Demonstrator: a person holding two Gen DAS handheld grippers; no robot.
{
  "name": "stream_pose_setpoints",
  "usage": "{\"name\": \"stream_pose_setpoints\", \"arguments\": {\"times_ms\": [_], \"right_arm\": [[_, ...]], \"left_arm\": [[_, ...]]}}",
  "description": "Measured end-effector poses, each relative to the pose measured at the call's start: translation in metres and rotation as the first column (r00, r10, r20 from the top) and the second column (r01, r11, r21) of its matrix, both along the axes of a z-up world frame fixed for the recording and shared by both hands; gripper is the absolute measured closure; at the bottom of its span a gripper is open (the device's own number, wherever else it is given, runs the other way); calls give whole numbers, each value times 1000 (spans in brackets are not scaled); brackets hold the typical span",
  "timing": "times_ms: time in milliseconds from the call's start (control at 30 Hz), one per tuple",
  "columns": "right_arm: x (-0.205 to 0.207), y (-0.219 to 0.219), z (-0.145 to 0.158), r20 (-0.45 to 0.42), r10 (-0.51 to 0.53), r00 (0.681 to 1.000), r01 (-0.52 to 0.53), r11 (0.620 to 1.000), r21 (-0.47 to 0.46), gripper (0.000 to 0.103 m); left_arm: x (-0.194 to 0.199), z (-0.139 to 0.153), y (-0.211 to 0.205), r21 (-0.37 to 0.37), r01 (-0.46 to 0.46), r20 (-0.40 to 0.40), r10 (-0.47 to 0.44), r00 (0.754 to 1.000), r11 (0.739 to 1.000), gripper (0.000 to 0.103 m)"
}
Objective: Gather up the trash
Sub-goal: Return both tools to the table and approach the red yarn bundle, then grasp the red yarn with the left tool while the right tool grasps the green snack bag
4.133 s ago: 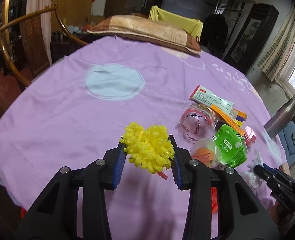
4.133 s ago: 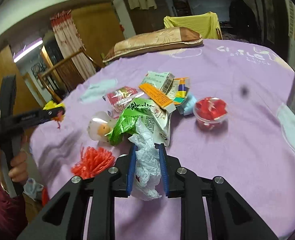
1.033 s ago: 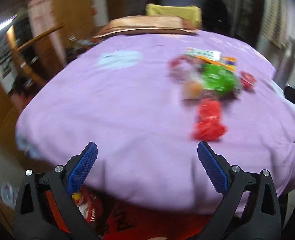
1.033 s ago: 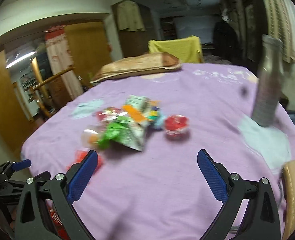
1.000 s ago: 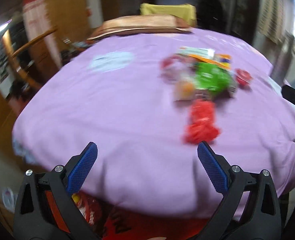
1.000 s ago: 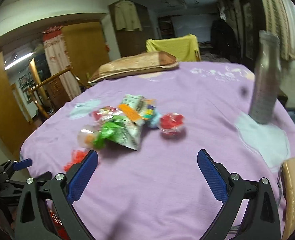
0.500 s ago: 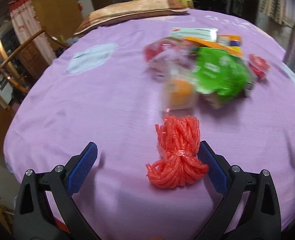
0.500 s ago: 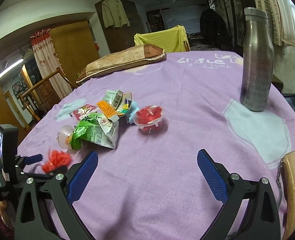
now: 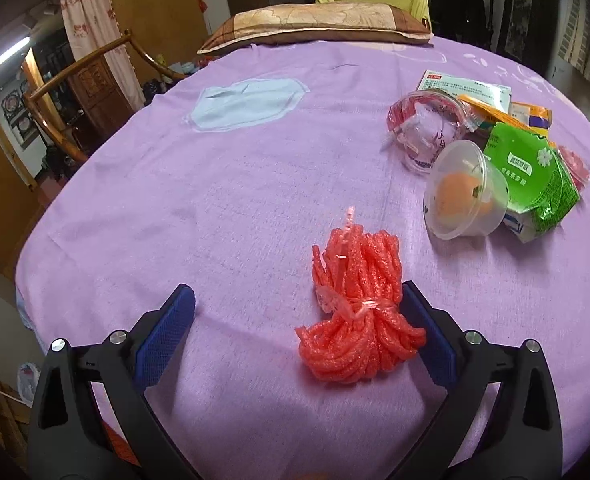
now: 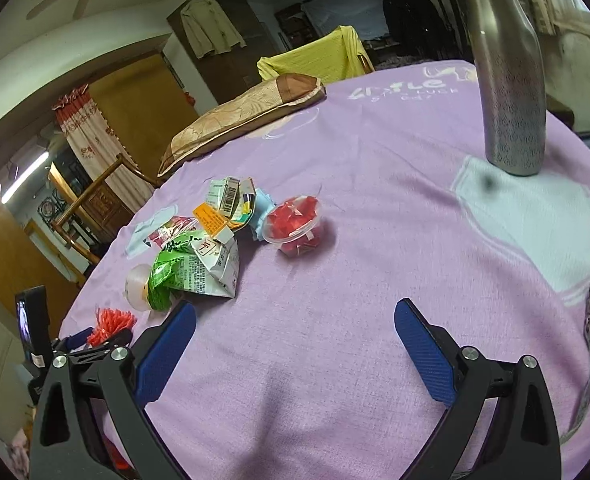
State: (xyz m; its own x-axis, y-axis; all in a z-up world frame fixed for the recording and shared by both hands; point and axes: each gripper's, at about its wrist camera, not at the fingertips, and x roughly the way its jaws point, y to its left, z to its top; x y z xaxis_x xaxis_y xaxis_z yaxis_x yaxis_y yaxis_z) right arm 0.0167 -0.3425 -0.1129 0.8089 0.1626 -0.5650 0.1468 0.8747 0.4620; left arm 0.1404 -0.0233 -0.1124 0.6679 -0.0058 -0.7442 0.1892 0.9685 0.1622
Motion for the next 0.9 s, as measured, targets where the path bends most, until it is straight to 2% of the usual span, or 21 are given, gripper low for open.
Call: {"name": "stream_pose_setpoints", "arguments": {"times_ms": [100, 267, 400, 567, 700, 867, 900], "right_arm": [[0, 2, 0, -2, 7, 1000, -7, 1000, -9, 5], [6, 24, 8, -15, 67, 998, -68, 994, -87, 5], [34, 58, 10, -66, 190, 980, -195, 977, -83, 5], [67, 86, 21, -91, 231, 969, -241, 963, -124, 5], [97, 91, 23, -126, 212, 969, -224, 970, -93, 5], [132, 95, 5, -212, 212, 954, -223, 974, -30, 6], [135, 97, 1, -228, 214, 950, -226, 974, -31, 10]], "left_arm": [[0, -1, 4, -31, 11, -6, -11, 1000, 999, 6], [-13, -5, 2, -15, 13, 89, -11, 996, 1000, 6], [-14, -5, 2, -17, 11, 93, -9, 996, 1000, 6], [-15, -5, 3, -18, 19, 98, -17, 995, 1000, 6], [-17, -4, 4, -22, 31, 103, -29, 994, 999, 7], [-17, -4, 5, -27, 42, 98, -39, 994, 999, 7], [-17, -4, 5, -29, 46, 97, -43, 994, 999, 7]]}}
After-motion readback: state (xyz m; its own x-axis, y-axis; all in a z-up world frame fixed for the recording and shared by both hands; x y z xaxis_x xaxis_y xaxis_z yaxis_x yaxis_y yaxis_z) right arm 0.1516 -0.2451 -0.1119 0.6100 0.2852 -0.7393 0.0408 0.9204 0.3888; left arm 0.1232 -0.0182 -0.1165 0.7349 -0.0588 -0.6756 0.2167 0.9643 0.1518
